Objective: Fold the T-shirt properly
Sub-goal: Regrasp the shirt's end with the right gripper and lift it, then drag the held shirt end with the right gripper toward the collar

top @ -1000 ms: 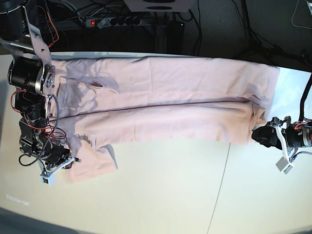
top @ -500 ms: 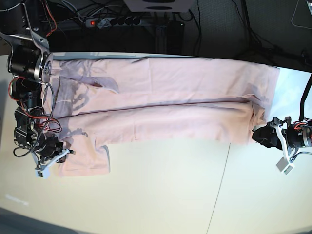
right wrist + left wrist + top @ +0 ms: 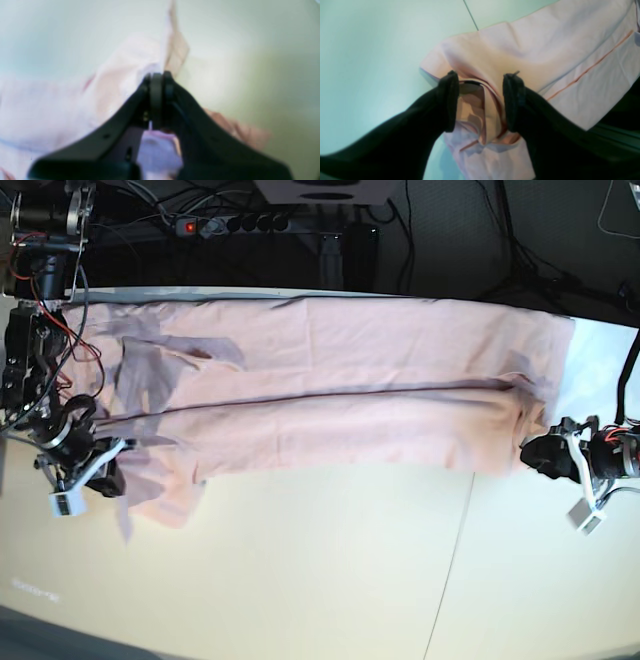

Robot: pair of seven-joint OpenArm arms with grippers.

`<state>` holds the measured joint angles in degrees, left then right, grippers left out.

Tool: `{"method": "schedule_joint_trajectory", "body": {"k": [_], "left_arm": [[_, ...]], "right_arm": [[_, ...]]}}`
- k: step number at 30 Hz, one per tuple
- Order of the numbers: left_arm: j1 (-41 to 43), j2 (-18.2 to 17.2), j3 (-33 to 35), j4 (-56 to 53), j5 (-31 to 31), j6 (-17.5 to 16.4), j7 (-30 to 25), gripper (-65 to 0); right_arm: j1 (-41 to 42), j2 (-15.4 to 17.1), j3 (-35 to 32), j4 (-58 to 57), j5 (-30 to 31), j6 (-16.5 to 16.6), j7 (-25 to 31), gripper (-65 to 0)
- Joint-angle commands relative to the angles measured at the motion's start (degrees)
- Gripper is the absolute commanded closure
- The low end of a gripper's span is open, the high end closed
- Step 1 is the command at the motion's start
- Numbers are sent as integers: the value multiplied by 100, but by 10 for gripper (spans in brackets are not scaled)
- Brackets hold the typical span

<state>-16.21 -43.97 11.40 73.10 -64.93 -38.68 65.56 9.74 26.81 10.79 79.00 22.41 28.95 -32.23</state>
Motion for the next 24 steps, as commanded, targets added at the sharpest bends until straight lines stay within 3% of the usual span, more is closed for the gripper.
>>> {"method": "schedule_joint_trajectory", "body": {"k": [1, 10, 24], "left_arm": [[-153, -129, -70, 70, -79, -132, -83, -316], [-153, -94, -70, 70, -76, -132, -81, -316], [-151, -96, -70, 70, -83, -132, -61, -316]], "right_arm": [[-48, 190, 33, 376, 120, 472, 162, 0], [-1421, 682, 33, 1932, 107, 468, 286, 0], [-2457, 761, 35, 2660, 50, 448, 291, 0]]}}
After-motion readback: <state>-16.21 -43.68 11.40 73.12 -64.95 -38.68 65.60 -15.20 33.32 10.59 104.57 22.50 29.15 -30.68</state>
